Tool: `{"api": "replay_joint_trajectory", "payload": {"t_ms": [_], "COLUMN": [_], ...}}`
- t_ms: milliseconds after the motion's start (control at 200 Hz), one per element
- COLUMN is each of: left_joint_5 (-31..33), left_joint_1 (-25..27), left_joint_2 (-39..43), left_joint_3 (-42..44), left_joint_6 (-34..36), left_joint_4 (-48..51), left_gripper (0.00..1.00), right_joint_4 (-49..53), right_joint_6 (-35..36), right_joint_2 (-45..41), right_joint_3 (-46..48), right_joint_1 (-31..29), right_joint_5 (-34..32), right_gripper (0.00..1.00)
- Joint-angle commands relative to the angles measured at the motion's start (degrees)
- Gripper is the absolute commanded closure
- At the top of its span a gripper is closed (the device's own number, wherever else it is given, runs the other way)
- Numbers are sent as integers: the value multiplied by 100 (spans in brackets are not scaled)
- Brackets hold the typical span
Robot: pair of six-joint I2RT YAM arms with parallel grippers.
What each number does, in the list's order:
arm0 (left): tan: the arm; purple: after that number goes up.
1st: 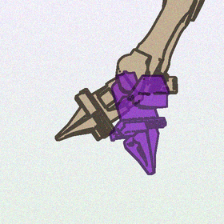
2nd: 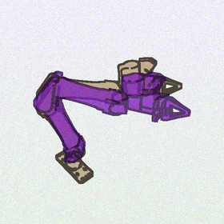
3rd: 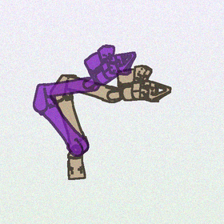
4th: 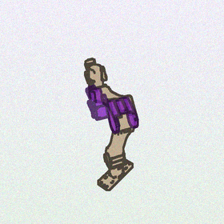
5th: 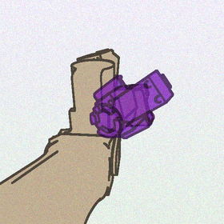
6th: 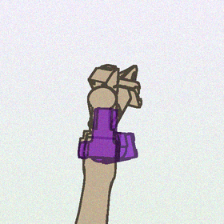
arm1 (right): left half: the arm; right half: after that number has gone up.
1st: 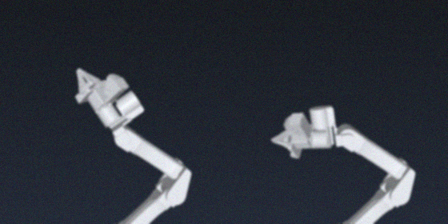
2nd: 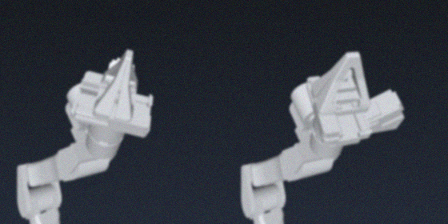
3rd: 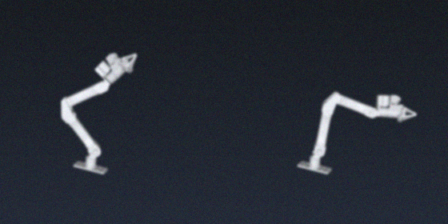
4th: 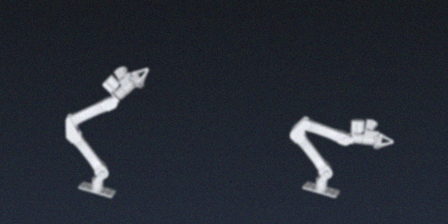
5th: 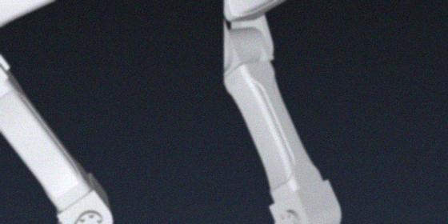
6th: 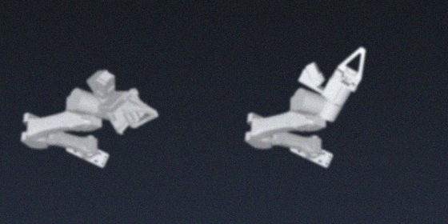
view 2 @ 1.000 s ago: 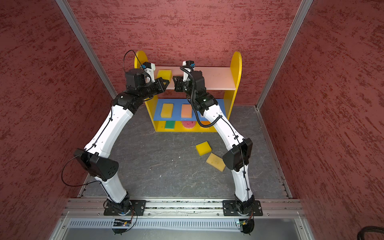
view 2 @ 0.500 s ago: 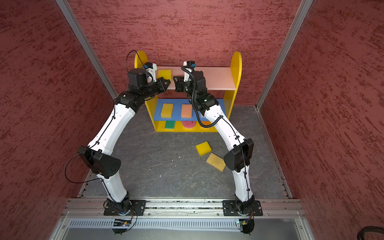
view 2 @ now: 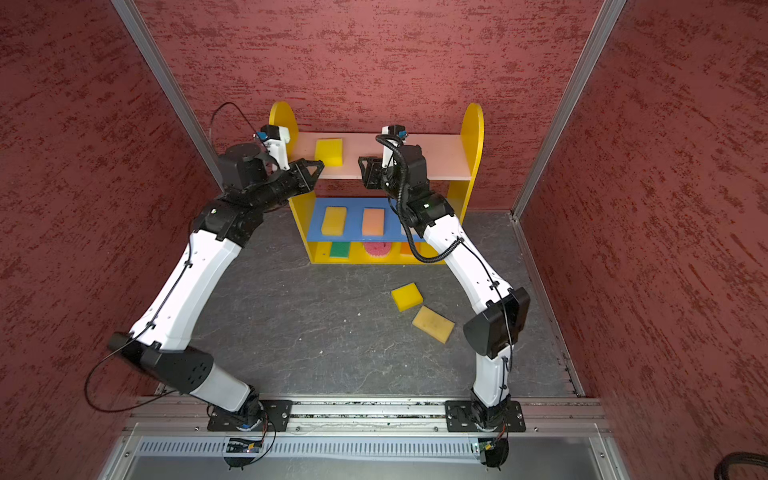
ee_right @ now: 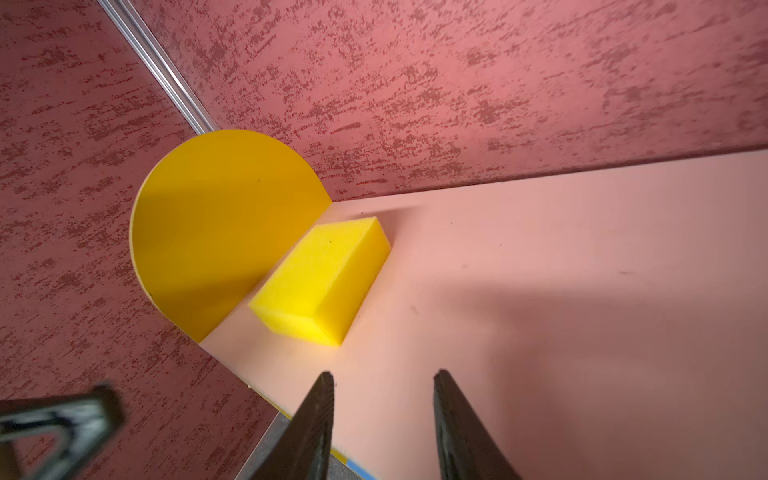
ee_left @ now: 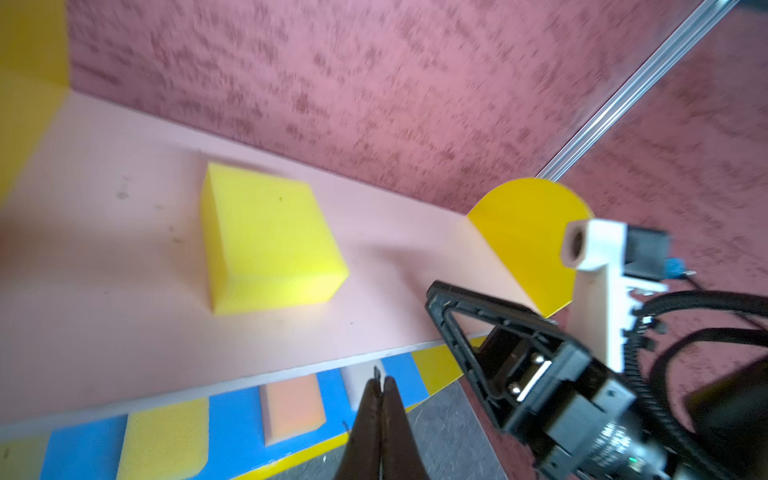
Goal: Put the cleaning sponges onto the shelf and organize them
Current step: 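Withdraw both grippers and lower the right gripper toward the floor sponges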
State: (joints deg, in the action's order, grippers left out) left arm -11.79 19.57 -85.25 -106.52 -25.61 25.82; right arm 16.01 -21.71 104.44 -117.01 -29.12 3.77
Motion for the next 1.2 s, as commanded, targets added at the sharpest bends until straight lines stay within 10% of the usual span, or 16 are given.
{"api": "replay_joint_trajectory", "payload": {"t_ms": [0, 496, 631, 771, 1197], "left_joint_5": [369, 613, 363, 141, -466], "left_joint_1": [-23, -567, -643, -711, -903], "left_joint_2": [835, 3573, 4064, 4368, 4650], "left_joint_3": [461, 3392, 4184, 4836, 5628], "left_joint_6": [245, -133, -291, -372, -868], "left_joint_4": [-447, 288, 480, 766, 757], "left_gripper": [92, 79, 56, 0, 0], "right_joint_4": [-438, 494, 1204, 1324, -217], "right_joint_6": [82, -523, -677, -953, -1365], "right_joint_2": [-930, -4047, -4389, -4564, -3321], "right_joint_3": [638, 4426, 5254, 6351, 7852], "right_joint_1": [27, -15, -15, -23, 19], "right_joint_5": [-351, -1310, -1425, -1303, -472], "right_gripper": [58, 56, 52, 44, 31]}}
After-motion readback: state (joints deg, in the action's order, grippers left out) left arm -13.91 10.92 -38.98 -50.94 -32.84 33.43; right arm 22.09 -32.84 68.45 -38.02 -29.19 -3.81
